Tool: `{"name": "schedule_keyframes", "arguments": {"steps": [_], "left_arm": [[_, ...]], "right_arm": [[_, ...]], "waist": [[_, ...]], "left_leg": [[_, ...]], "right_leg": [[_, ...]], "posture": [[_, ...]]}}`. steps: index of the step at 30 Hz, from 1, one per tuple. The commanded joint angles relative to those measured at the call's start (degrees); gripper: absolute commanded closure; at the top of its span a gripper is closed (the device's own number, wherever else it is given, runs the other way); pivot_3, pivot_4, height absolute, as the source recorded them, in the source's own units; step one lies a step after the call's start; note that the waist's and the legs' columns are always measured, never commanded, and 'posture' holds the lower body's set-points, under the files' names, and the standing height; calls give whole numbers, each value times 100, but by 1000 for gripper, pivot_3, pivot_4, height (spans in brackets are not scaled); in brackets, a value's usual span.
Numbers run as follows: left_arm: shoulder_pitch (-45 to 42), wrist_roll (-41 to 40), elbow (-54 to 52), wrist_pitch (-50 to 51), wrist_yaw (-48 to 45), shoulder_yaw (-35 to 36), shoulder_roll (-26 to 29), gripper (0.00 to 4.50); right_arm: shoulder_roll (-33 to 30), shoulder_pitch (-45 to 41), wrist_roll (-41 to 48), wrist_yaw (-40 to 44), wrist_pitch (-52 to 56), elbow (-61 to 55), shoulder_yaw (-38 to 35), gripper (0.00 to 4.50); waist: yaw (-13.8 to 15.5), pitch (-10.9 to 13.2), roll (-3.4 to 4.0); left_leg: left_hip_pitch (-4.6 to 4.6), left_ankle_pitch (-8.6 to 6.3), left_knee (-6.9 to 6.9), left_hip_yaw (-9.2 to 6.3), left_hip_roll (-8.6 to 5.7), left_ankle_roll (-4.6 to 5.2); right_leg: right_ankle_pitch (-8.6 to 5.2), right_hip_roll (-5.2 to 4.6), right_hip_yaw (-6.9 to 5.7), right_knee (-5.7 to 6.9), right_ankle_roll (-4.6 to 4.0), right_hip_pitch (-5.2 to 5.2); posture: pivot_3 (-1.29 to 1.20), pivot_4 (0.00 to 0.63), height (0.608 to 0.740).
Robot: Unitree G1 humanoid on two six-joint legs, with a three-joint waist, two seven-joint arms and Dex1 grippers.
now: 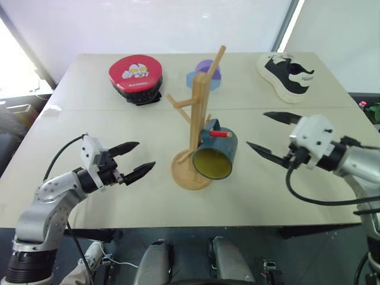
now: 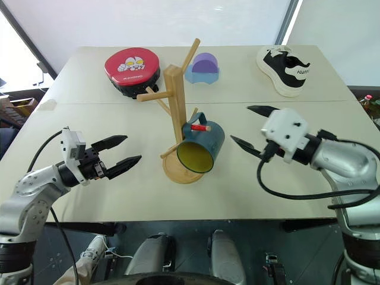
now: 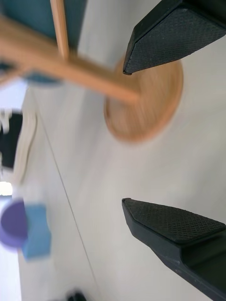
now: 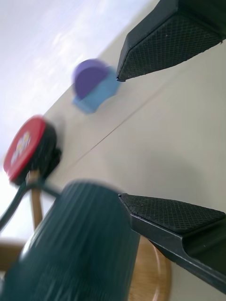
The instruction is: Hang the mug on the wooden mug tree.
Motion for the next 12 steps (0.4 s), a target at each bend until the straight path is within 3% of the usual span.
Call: {"name": "schedule_keyframes", "arguments": {"steps": [1,7,12], "left_arm": [[4,396,209,-403,487,112,-236,0],[137,797,526,-743,1049,127,-675,0],[247,852,579,-880,1010,130,-735,0]], "right_arm": [[565,79,111,-502,-319,424,-211,557],[1214,109,-114,-921,-985,1508,-100,557],[1339,171,-173,-913,-1325,1865,19,557]], "waist": [[-14,2,4],[-5,1,4],[-6,1,5]], "left_leg": [[2,0,0,0,1,0],[3,0,-1,-1,2,0],[-1,-1,-1,0,2,-1]], "right_leg": [[0,0,1,1,0,1],[1,-2,2,8,0,-4],[1,-8,3,7,-1,-8]], "posture": [[0,150,735],[0,150,735],[0,150,735]]}}
